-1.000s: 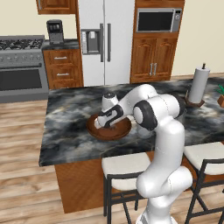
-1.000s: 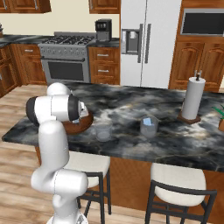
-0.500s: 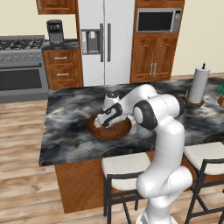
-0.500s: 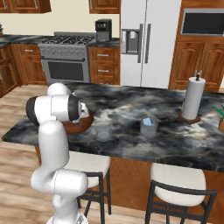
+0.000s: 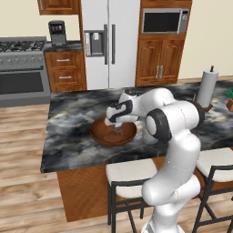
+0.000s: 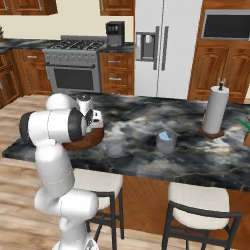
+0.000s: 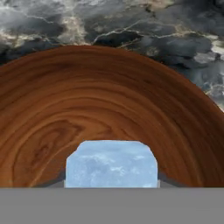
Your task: There are four ice cubes in the ice bowl. Place two ice cubes in each glass of water.
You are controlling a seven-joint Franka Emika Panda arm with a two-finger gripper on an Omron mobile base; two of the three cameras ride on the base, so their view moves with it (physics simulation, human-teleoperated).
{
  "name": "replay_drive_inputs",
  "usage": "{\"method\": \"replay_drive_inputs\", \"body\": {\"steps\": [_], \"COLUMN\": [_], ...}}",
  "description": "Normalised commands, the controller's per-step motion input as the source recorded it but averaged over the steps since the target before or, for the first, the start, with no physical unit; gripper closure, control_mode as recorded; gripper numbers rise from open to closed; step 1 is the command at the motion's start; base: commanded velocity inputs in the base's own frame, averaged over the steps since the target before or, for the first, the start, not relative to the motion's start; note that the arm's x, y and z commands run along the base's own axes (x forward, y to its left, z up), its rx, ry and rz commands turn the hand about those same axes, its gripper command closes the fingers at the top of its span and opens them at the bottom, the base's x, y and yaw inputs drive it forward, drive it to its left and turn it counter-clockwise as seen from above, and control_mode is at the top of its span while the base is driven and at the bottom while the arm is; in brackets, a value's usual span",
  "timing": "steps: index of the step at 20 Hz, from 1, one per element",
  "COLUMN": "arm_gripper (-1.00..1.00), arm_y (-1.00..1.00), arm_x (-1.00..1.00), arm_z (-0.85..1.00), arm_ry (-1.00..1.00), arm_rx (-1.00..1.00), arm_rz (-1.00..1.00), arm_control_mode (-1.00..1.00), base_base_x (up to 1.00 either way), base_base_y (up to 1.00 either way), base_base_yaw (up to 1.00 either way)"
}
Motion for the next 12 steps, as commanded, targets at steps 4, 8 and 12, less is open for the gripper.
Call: {"method": "replay_drive_inputs", "body": {"steps": [4, 8, 12], "arm_gripper": [1.00, 1.00, 1.00], "arm_y": [-0.11, -0.01, -0.21], "arm_x": [-0.46, -0.47, -0.55], "arm_z": [1.00, 1.00, 0.92], "arm_ry": [0.00, 0.03, 0.14], "arm_rx": [0.00, 0.00, -0.09], "arm_rz": [-0.01, 0.00, -0.02], "arm_control_mode": [-1.00, -1.00, -1.00], "base_base_x": [0.00, 0.00, 0.00], "base_base_y": [0.00, 0.00, 0.00], "base_base_yaw": [0.00, 0.00, 0.00]}}
